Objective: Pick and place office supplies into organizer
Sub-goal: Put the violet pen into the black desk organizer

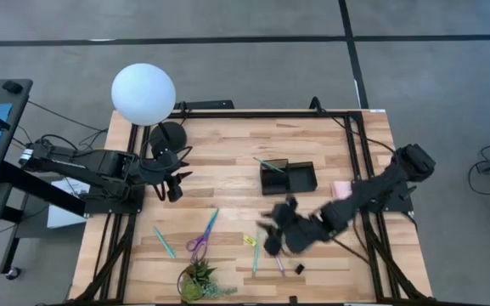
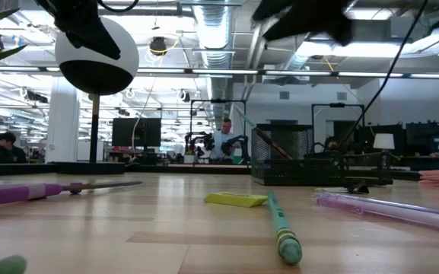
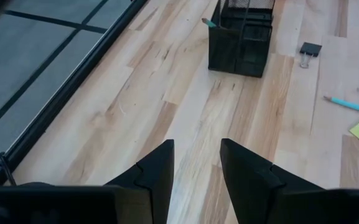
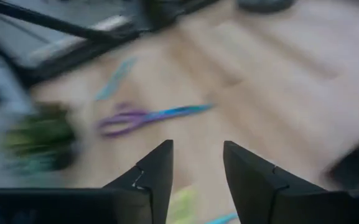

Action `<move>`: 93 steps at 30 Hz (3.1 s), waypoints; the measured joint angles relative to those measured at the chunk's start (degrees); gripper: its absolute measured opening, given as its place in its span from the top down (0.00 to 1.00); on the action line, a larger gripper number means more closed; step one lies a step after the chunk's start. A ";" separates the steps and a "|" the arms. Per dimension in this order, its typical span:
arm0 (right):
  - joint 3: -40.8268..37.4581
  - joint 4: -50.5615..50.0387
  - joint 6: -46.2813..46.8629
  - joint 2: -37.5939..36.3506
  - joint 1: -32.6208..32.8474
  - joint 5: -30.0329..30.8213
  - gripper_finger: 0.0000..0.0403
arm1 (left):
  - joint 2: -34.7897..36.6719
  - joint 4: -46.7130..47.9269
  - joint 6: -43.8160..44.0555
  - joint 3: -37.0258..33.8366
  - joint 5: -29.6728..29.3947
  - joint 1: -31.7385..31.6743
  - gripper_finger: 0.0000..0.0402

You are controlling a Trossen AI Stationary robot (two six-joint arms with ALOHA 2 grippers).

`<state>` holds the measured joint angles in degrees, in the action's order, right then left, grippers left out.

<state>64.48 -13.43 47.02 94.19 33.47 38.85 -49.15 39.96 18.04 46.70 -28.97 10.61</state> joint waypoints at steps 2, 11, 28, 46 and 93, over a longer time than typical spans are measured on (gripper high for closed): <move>-0.25 0.94 4.02 1.06 3.59 -0.02 0.70 | -0.02 0.11 0.00 0.00 0.00 0.00 0.68; 0.03 5.66 12.67 4.61 12.97 -1.88 0.72 | 0.00 0.10 0.46 0.00 -0.02 0.00 0.68; -0.16 10.11 22.24 18.20 8.50 -26.91 0.78 | 0.00 0.11 2.16 0.00 -0.04 0.00 0.68; -0.15 -2.44 23.42 13.26 7.53 -27.72 0.82 | 0.00 0.77 1.92 0.00 -0.24 0.00 0.68; -0.49 -31.02 19.95 13.18 2.62 -24.94 0.82 | -0.02 2.74 2.75 0.00 -0.94 -0.02 0.68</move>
<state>63.98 -44.45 66.96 107.37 36.09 13.91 -49.17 42.70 20.80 46.70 -29.91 10.59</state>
